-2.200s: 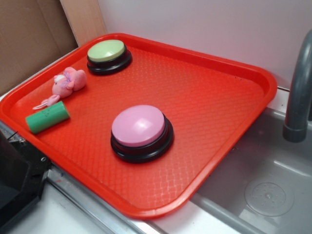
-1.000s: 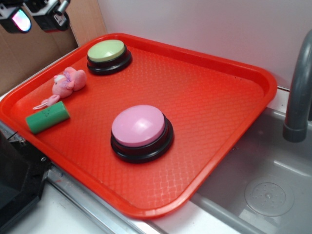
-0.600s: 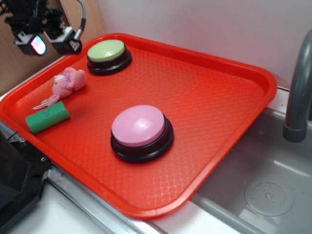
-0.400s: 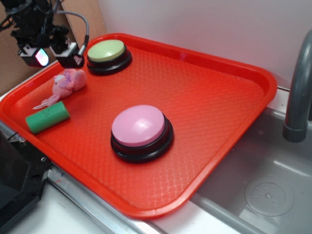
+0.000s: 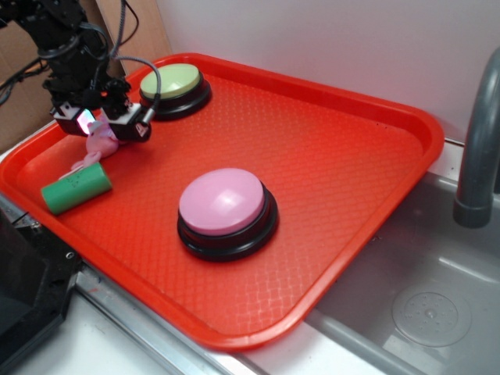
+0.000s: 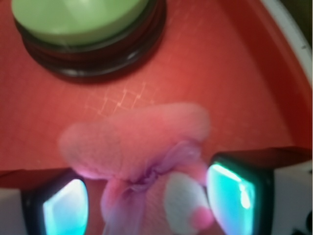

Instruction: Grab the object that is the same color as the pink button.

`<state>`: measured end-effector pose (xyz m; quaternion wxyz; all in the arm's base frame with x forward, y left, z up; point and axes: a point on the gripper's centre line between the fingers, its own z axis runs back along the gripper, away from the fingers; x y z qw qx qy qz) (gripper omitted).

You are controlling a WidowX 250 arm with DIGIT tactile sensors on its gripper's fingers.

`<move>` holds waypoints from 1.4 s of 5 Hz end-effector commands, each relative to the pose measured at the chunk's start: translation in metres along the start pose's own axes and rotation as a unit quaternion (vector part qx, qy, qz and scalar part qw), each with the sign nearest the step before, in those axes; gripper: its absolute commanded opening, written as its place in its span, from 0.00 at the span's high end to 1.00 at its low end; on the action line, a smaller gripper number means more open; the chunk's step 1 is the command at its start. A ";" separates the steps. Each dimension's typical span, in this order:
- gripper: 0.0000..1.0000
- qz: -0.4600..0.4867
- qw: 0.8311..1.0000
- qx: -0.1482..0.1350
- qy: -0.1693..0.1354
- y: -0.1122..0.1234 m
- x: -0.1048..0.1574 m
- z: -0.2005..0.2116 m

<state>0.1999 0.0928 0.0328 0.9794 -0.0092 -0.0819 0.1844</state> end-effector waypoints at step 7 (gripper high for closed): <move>1.00 -0.108 0.991 -0.077 0.012 -0.138 0.009 0.159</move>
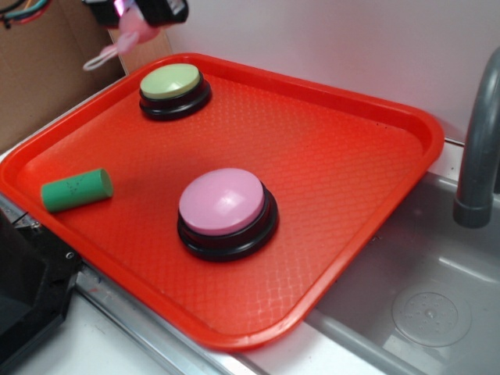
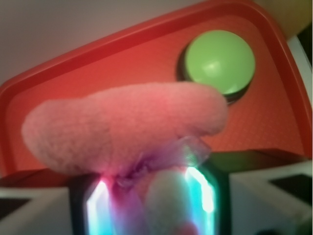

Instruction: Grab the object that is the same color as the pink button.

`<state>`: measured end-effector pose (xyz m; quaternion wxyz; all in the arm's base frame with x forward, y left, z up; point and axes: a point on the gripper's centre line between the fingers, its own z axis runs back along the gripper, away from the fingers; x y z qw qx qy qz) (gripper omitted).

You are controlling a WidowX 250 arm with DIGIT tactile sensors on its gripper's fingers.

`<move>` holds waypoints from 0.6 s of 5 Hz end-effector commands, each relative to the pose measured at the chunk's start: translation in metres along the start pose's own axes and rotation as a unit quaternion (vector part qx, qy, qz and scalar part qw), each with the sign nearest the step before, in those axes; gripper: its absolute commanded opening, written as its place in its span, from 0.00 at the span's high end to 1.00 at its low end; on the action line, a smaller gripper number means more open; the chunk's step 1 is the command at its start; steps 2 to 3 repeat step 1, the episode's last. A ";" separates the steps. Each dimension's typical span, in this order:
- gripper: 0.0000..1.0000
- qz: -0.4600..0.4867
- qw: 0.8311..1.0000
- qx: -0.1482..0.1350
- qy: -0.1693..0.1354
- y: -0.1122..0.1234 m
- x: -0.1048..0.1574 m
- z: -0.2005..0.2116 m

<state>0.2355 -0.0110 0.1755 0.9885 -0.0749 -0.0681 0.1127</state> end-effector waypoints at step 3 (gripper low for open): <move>1.00 -0.026 1.000 -0.003 -0.008 -0.021 -0.009 0.009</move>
